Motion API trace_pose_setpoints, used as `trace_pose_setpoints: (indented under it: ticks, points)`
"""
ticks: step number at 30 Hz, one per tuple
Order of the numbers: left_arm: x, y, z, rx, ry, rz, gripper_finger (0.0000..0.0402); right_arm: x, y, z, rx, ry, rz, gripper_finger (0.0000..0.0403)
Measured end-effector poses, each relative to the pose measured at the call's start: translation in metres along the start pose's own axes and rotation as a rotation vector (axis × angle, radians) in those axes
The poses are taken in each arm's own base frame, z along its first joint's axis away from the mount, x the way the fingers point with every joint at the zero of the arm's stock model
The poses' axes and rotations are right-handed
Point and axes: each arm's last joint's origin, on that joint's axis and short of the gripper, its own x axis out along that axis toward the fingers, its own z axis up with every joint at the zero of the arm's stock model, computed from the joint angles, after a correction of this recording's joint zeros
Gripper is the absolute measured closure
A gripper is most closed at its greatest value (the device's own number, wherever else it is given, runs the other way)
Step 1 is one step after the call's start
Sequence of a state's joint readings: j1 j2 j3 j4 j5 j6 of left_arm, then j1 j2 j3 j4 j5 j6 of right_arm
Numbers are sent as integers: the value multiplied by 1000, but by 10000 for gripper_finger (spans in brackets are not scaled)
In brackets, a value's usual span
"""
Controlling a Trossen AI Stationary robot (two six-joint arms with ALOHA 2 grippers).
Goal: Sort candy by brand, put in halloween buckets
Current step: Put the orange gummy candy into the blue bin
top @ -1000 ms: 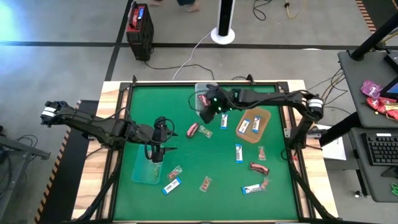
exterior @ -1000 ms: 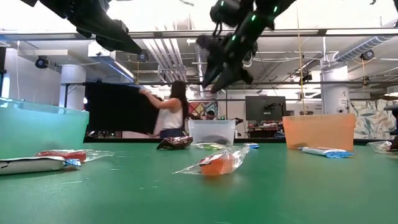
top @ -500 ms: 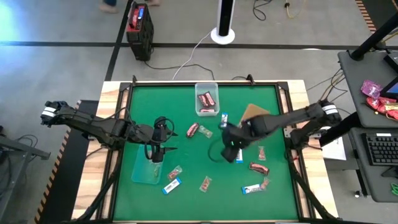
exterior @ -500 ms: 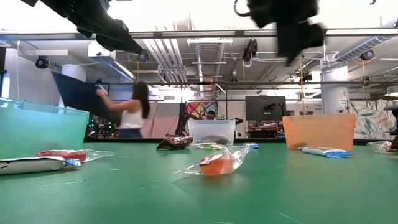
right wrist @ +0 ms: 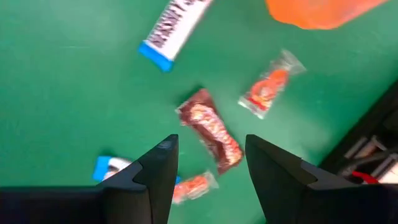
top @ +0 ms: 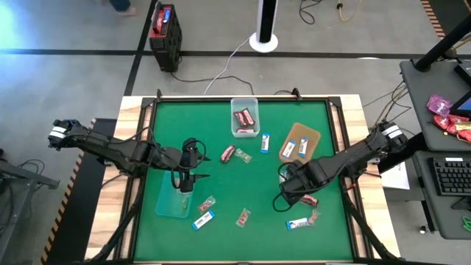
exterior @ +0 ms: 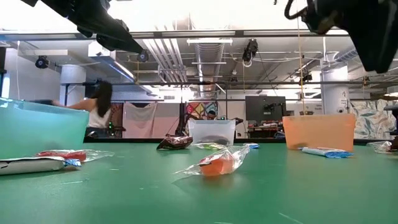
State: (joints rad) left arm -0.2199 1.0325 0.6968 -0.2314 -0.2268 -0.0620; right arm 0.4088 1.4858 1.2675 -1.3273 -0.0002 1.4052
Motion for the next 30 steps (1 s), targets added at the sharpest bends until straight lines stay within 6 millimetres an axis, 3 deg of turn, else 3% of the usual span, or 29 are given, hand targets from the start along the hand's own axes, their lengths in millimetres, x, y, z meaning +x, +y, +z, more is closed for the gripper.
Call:
trace_pose_setpoints:
  ticks: [10, 18, 25, 30]
  points:
    - [0, 0, 0, 17, 0, 0, 145, 32, -38, -5, 133, -20, -88, 223]
    - [0, 0, 0, 18, -1, 0, 145, 72, -71, -10, 295, -39, 31, 212]
    - [0, 0, 1, 17, -7, 0, 145, 105, -77, -10, 361, -61, 29, 208]
    - [0, 0, 1, 17, -11, -1, 145, 115, -73, -9, 350, -79, -5, 209]
